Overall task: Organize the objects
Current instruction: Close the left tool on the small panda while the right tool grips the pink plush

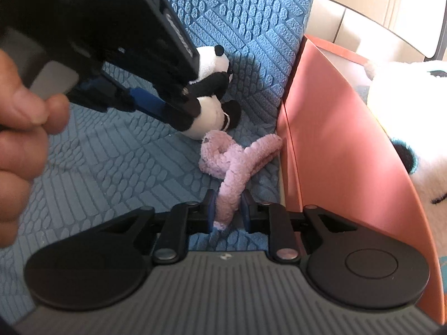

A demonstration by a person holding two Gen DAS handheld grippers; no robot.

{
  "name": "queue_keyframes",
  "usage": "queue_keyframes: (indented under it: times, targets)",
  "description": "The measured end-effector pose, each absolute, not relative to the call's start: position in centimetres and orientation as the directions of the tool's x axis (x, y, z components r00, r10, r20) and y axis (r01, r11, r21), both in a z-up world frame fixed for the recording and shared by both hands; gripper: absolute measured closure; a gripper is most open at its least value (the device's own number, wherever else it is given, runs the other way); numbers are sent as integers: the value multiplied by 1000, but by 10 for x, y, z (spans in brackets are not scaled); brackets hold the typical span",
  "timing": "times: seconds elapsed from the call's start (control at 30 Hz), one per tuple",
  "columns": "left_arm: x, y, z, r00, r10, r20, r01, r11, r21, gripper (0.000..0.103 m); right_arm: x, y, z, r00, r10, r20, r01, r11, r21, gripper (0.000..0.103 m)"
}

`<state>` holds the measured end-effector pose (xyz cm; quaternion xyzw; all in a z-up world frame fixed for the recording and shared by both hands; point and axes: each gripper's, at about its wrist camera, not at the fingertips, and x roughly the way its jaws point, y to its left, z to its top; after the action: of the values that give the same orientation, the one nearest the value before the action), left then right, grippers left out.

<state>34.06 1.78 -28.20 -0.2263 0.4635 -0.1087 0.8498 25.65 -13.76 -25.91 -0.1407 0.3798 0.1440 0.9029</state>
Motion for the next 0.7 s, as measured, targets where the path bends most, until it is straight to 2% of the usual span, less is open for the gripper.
queue_keyframes:
  times: [0.27, 0.7]
  targets:
    - [303, 37, -283, 562, -398, -726, -101, 838, -537, 78, 253, -137, -243, 678, 171, -715, -377, 916, -138, 89]
    - [233, 68, -258, 608, -345, -715, -121, 850, -513, 79, 240, -155, -218, 655, 230, -720, -395, 916, -67, 89]
